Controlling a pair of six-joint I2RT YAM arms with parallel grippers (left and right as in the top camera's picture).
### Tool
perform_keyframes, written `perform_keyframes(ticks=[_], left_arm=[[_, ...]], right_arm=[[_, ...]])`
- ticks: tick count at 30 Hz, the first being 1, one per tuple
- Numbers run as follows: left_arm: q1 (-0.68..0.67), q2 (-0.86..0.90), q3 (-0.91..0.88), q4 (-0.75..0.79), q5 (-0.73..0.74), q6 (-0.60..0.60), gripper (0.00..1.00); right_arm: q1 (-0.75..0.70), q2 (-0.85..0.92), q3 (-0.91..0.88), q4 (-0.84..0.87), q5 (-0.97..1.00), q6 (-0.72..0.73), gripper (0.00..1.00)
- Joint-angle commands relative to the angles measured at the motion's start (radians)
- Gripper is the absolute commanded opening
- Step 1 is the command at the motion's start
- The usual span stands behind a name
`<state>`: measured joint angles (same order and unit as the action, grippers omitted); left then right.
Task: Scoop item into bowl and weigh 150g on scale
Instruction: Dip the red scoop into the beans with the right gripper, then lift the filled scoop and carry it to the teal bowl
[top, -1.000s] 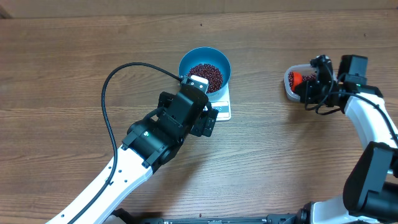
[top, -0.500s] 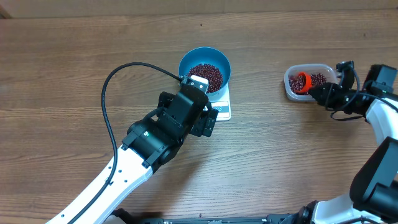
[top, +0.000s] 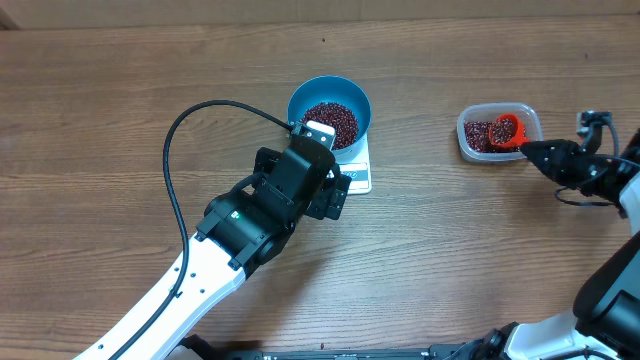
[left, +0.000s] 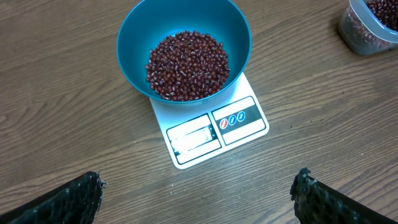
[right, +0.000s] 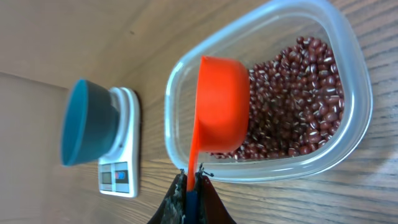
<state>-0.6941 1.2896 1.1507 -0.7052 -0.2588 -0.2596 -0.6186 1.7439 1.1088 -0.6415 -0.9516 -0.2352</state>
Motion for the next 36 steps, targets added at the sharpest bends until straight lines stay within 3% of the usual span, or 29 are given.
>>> perform_keyframes(ticks=[1,15,28,36], left_arm=[[0.000,-0.008,-0.003,0.002,-0.010,-0.006,1.00],[0.000,-0.008,-0.003,0.002,-0.010,-0.007,1.00],[0.000,-0.008,-0.003,0.002,-0.010,-0.006,1.00],[0.000,-0.008,-0.003,0.002,-0.010,-0.006,0.99]], right_arm=[[-0.024,0.003,0.003,0.002,-0.130,0.004,0.04],[-0.019,0.003,0.003,-0.001,-0.486,0.005,0.04],[0.196,0.003,0.003,0.035,-0.509,0.057,0.04],[0.356,0.003,0.003,0.257,-0.451,0.308,0.04]])
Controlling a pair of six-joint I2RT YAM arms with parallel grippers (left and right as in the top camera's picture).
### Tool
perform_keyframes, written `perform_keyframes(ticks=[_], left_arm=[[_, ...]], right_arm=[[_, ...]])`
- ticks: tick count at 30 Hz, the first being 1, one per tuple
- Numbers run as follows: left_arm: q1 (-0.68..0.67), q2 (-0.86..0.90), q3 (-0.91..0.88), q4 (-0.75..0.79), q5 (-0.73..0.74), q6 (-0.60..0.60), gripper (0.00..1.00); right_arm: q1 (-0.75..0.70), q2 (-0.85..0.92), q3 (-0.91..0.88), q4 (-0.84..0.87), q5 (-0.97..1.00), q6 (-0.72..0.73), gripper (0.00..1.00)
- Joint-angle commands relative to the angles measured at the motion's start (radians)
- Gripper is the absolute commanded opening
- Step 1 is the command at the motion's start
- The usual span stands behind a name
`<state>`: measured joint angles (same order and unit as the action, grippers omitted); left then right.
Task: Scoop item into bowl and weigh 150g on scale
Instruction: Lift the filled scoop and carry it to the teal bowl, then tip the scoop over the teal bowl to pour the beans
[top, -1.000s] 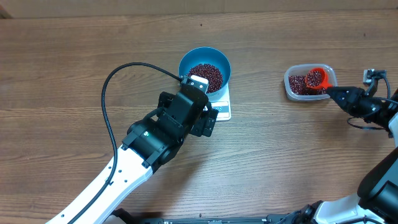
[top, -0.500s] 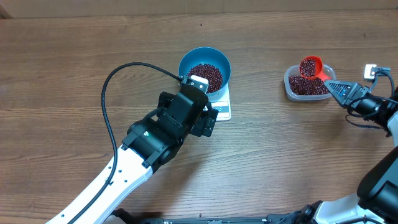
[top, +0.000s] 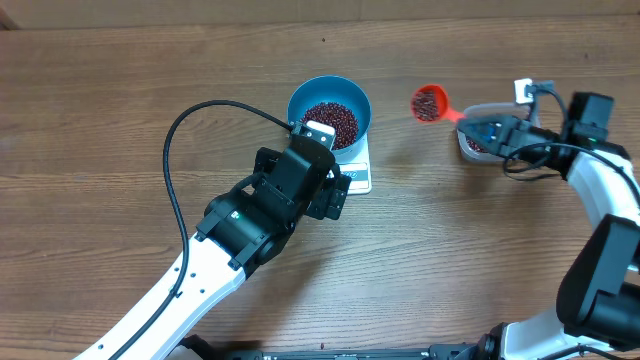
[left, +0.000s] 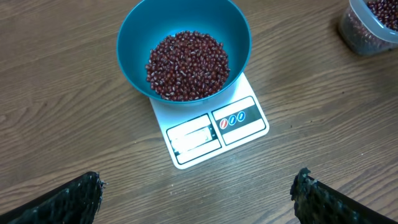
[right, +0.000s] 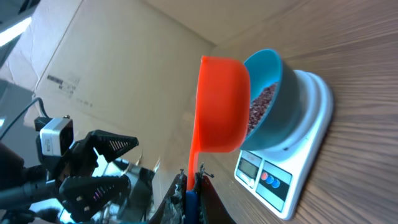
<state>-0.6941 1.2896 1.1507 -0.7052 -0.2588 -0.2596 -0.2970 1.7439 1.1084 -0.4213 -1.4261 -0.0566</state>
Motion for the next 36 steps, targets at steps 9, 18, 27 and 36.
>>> perform_keyframes(ticks=[9,18,27,36], left_arm=[[0.000,-0.008,-0.003,0.002,-0.010,-0.007,1.00],[0.000,-0.008,-0.003,0.002,-0.010,-0.006,1.00],[0.000,-0.008,-0.003,0.002,-0.010,-0.006,1.00],[0.000,-0.008,-0.003,0.002,-0.010,-0.007,0.99]], right_arm=[[0.181,0.003,0.003,0.277,0.162,0.358,0.04],[0.275,0.003,0.003,0.338,0.269,0.409,0.04],[0.373,0.003,0.003,0.343,0.518,0.288,0.04],[0.456,0.003,0.003,0.342,0.574,-0.008,0.04]])
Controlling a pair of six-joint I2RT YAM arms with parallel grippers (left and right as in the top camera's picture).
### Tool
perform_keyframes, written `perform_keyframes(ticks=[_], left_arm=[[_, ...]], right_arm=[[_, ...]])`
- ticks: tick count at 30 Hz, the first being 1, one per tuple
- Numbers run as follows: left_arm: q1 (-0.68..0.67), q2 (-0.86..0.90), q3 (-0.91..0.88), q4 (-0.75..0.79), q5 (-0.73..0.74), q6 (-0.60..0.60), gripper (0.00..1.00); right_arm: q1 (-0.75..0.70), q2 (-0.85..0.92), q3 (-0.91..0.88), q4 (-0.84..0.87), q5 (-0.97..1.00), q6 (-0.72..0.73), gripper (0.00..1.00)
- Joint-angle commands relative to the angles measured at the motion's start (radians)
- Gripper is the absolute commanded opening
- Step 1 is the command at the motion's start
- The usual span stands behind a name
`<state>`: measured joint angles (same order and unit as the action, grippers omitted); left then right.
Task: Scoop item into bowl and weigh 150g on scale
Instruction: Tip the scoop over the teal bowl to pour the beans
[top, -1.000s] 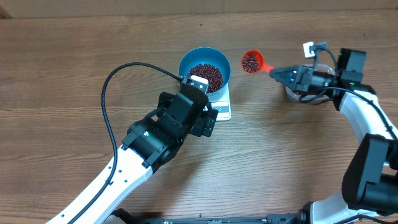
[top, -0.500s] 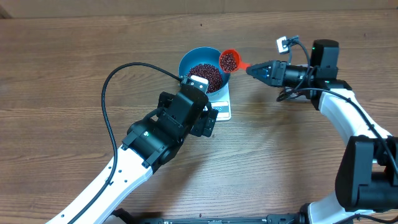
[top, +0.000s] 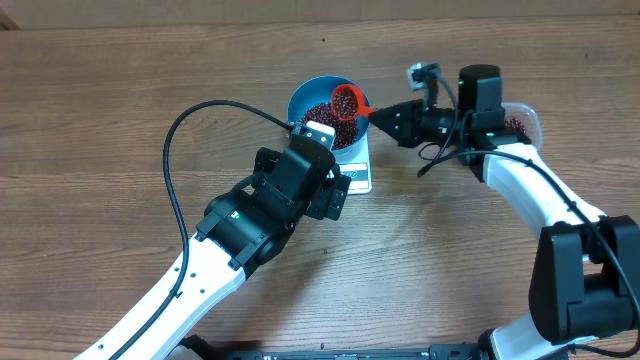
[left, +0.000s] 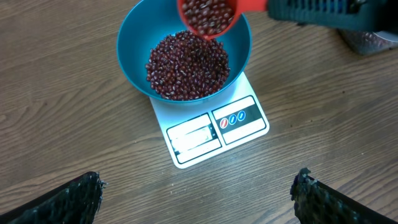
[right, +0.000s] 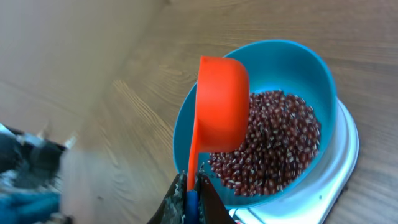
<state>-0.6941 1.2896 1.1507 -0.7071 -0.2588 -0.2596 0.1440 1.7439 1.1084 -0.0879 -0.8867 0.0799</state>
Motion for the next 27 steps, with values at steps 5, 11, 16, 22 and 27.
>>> perform_keyframes(ticks=[5,11,16,22,27], left_arm=[[0.000,-0.008,-0.003,0.003,-0.010,-0.006,1.00],[0.000,-0.008,-0.003,0.003,-0.010,-0.006,1.00],[0.000,-0.008,-0.003,0.003,-0.010,-0.007,0.99],[0.000,-0.008,-0.003,0.003,-0.010,-0.006,0.99],[0.000,-0.008,-0.003,0.003,-0.010,-0.006,1.00]], right_arm=[[0.025,0.003,0.003,0.008,0.035,-0.225,0.04],[0.025,0.003,0.003,0.007,0.042,-0.283,0.04],[0.025,0.008,0.003,-0.003,0.042,-0.365,0.04],[0.025,0.038,0.003,-0.003,0.042,-0.392,0.04],[0.025,0.049,0.003,-0.002,0.041,-0.393,0.04]])
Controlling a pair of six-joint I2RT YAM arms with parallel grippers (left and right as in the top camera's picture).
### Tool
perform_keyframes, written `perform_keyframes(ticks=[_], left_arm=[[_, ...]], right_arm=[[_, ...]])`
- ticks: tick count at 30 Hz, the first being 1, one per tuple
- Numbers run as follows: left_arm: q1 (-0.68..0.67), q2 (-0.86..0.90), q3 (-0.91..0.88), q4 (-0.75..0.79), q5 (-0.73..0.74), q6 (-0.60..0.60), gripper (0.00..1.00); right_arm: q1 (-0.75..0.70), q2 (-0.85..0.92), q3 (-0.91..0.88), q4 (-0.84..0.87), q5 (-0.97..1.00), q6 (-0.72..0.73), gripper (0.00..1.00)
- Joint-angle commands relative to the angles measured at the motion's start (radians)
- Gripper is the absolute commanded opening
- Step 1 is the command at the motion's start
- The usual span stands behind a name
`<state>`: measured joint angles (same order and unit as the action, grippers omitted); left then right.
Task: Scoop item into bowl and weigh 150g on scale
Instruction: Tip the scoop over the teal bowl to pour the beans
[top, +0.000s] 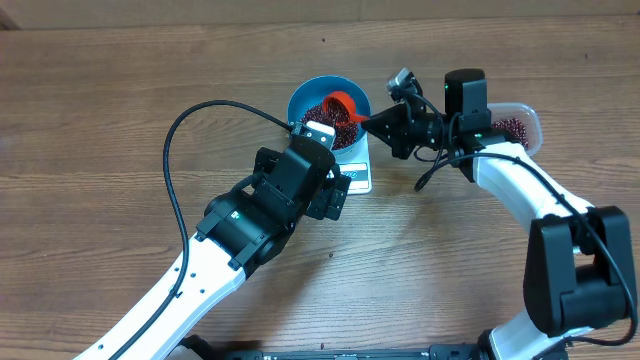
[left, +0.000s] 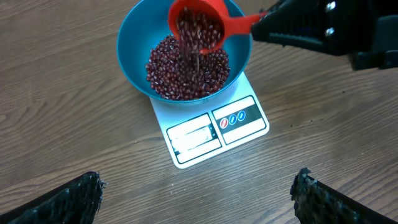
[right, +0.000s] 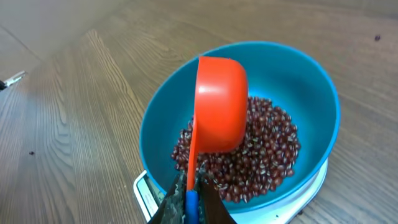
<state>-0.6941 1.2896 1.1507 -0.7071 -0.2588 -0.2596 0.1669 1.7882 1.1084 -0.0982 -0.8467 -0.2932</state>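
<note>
A blue bowl (top: 311, 95) part full of red beans (left: 186, 68) stands on a white scale (left: 214, 130). My right gripper (right: 191, 190) is shut on the handle of an orange scoop (left: 198, 25), which hangs tilted over the bowl with beans falling from it. The same scoop (top: 343, 103) shows over the bowl in the overhead view. My left gripper (left: 198, 193) is open, held above the table in front of the scale, its fingers (left: 68, 199) wide apart with nothing between them.
A clear tub of red beans (top: 515, 128) sits at the right, partly hidden behind the right arm. A black cable (top: 175, 150) loops over the table left of the left arm.
The scoop has tipped further over the bowl, and beans now fall from it into the pile. The left arm has not moved.
The scoop was first down in the tub of beans at the right. Then it was held full in the air between tub and bowl. Then it was over the bowl, level, and now it is tilted and spilling beans.
</note>
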Motion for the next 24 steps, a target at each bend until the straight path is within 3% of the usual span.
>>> perform_keyframes(ticks=[1,19,24], left_arm=[[0.000,-0.008,-0.003,0.003,-0.010,-0.006,0.99],[0.000,-0.008,-0.003,0.003,-0.010,-0.006,0.99],[0.000,-0.008,-0.003,0.003,-0.010,-0.006,1.00]], right_arm=[[0.002,0.005,0.003,0.011,0.001,-0.019,0.04],[0.002,0.005,0.003,0.020,0.002,-0.057,0.04],[0.002,0.005,0.003,0.016,0.002,-0.143,0.04]])
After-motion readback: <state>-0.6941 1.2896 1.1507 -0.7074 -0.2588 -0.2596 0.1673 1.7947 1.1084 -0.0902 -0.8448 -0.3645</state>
